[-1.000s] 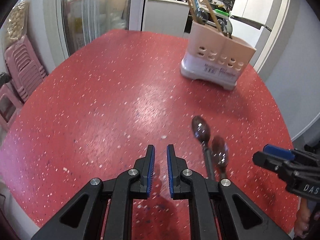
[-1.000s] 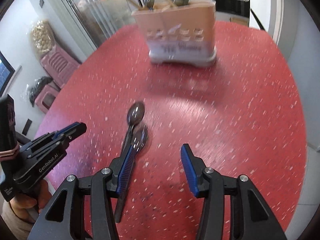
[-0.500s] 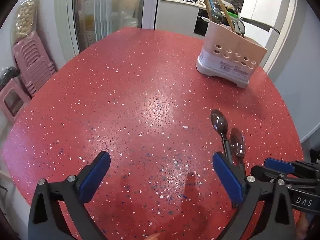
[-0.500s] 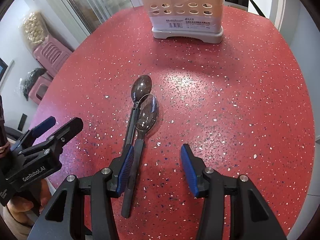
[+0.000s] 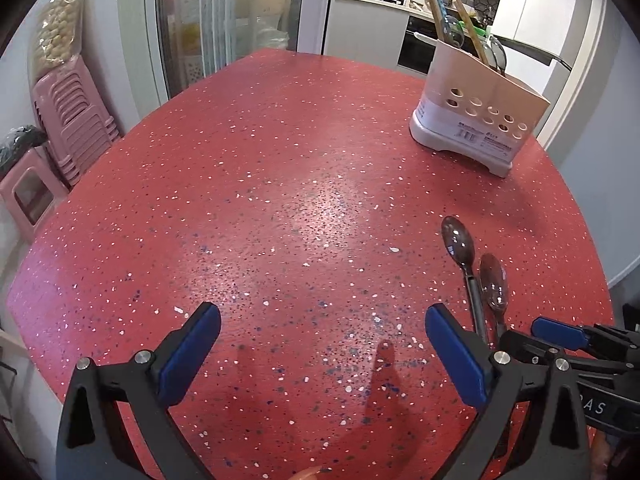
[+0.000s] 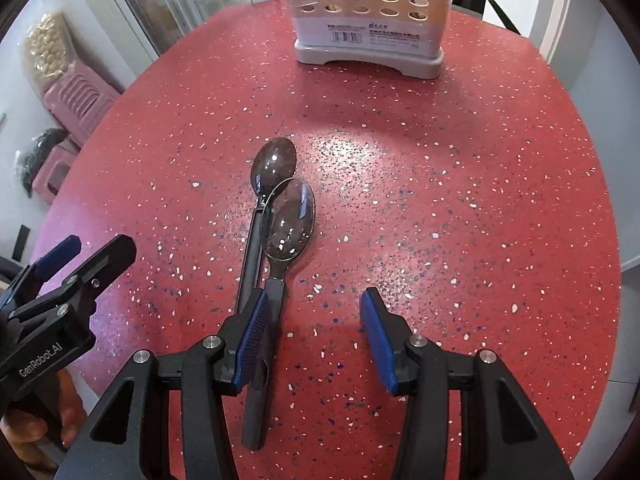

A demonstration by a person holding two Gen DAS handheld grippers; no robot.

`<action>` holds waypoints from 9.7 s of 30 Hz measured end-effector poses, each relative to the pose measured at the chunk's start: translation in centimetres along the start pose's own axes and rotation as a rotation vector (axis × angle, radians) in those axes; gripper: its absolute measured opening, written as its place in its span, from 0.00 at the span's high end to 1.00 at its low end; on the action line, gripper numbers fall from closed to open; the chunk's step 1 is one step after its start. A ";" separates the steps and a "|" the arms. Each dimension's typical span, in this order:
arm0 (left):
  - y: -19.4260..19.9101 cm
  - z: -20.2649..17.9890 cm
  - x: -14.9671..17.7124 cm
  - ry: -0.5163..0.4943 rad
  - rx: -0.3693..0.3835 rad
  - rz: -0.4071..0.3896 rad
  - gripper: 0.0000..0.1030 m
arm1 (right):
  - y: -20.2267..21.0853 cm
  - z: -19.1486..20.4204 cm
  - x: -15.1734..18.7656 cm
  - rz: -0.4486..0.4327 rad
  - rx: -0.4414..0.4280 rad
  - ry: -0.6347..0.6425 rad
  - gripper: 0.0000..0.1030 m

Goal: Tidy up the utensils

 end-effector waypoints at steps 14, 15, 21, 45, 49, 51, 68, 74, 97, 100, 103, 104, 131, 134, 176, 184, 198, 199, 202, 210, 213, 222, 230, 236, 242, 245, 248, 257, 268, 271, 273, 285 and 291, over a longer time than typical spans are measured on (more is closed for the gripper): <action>0.1 1.2 0.2 0.019 -0.011 0.003 0.00 | -0.9 2.0 -0.8 0.031 0.080 0.047 0.49; 0.2 1.2 0.2 0.020 -0.012 0.005 0.00 | -0.9 2.0 -0.9 0.035 0.082 0.048 0.49; 0.2 0.9 0.0 0.004 -0.023 0.012 0.00 | -1.0 2.0 -1.1 0.047 0.103 0.061 0.76; -3.7 -9.9 0.3 -0.194 0.084 0.237 0.02 | 3.0 -5.9 -0.9 -0.047 -0.084 -0.099 0.88; -3.9 -10.6 0.0 -0.218 0.061 0.264 0.04 | 3.5 -6.6 -0.3 -0.050 -0.107 -0.109 0.88; -4.0 -10.6 0.2 -0.237 0.041 0.275 0.07 | 3.7 -6.8 -0.2 -0.051 -0.121 -0.110 0.88; -4.8 -14.0 -1.3 -0.375 0.096 0.351 0.62 | 3.9 -8.3 -0.4 -0.058 -0.202 -0.148 0.88; -3.4 -13.6 -1.4 -0.283 0.162 0.251 0.62 | 3.9 -8.7 -0.4 -0.060 -0.259 -0.171 0.88; 3.9 -13.6 -5.6 -0.179 0.284 -0.061 0.62 | 7.0 -8.7 -2.8 -0.139 -0.304 -0.141 0.88; 4.2 -13.7 -6.6 -0.169 0.296 -0.085 0.62 | 7.8 -8.7 -3.6 -0.161 -0.306 -0.129 0.88; 4.5 -13.6 -7.6 -0.163 0.293 -0.112 0.62 | 8.5 -8.6 -4.7 -0.177 -0.306 -0.120 0.88; 4.5 -13.7 -8.0 -0.162 0.289 -0.121 0.62 | 8.7 -8.6 -5.0 -0.183 -0.305 -0.118 0.88; 3.6 -15.2 -24.7 -0.117 0.307 -0.349 0.62 | 13.5 -8.0 -22.1 -0.382 -0.302 -0.049 0.88; 2.8 -15.4 -26.0 -0.105 0.310 -0.364 0.62 | 13.3 -7.9 -23.9 -0.404 -0.315 -0.045 0.88; -2.4 -16.5 -26.4 -0.175 0.156 -0.525 0.62 | 7.3 -7.0 -27.1 -0.679 -0.119 0.198 0.88; -2.7 -16.1 -25.8 -0.184 0.144 -0.484 0.62 | 6.5 -6.7 -26.3 -0.631 -0.102 0.206 0.88; -1.9 -15.4 -24.7 -0.187 0.137 -0.444 0.62 | 6.3 -6.9 -25.4 -0.555 -0.103 0.191 0.86; -1.9 -15.3 -24.6 -0.186 0.137 -0.439 0.62 | 6.4 -6.9 -25.3 -0.553 -0.103 0.189 0.84; -1.5 -15.2 -24.3 -0.189 0.133 -0.436 0.62 | 7.1 -7.0 -25.0 -0.552 -0.108 0.174 0.73; -0.5 -14.9 -23.5 -0.180 0.139 -0.429 0.62 | 8.4 -7.0 -23.5 -0.532 -0.112 0.135 0.68; -0.1 -14.9 -22.9 -0.185 0.142 -0.420 0.62 | 8.8 -7.1 -22.7 -0.514 -0.097 0.117 0.65; 1.1 -13.2 -21.3 -0.167 0.105 -0.414 0.62 | 9.7 -7.9 -20.9 -0.471 -0.111 0.046 0.62; 1.4 -10.5 -18.8 -0.145 0.106 -0.376 0.61 | 10.2 -7.5 -18.4 -0.429 -0.109 0.028 0.60; 1.8 -8.7 -16.0 -0.132 0.081 -0.376 0.00 | 9.3 -7.5 -15.8 -0.377 -0.103 -0.001 0.56; 0.7 -8.7 -12.6 -0.156 0.064 -0.322 0.00 | 7.8 -8.0 -12.8 -0.330 -0.070 -0.055 0.47; 0.6 -8.8 -10.9 -0.160 0.064 -0.304 0.00 | 7.7 -8.1 -11.4 -0.335 -0.041 -0.066 0.35; 0.7 -8.8 -9.7 -0.158 0.069 -0.285 0.00 | 7.8 -8.3 -9.6 -0.356 -0.012 -0.085 0.21; 2.8 -7.5 -7.6 -0.109 0.076 -0.301 0.00 | 9.0 -8.8 -6.1 -0.438 0.083 -0.136 0.13; 4.9 -7.8 -6.1 -0.156 0.098 -0.351 0.00 | 10.7 -7.9 -4.0 -0.550 0.137 -0.145 0.00; 5.1 -7.8 -5.8 -0.161 0.092 -0.364 0.00 | 11.5 -7.3 -3.5 -0.591 0.144 -0.134 0.00; 5.2 -7.6 -5.8 -0.163 0.091 -0.377 0.00 | 11.9 -7.1 -3.3 -0.620 0.167 -0.122 0.00; 5.5 -6.6 -5.5 -0.142 0.092 -0.407 0.00 | 13.0 -7.0 -2.0 -0.712 0.251 -0.116 0.00; 5.0 -7.0 -5.1 -0.173 0.077 -0.396 0.00 | 13.4 -7.0 -1.8 -0.728 0.255 -0.109 0.00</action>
Point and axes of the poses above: each gripper's, at about its wrist camera, not at the fingertips, and y roughly against the way its jaws point, z to its left, x to its underside, the point moved 8 cm from there along -y, roughly the way its jaws point, and after that the axes turned 1 degree about x, right-handed, at the moved point
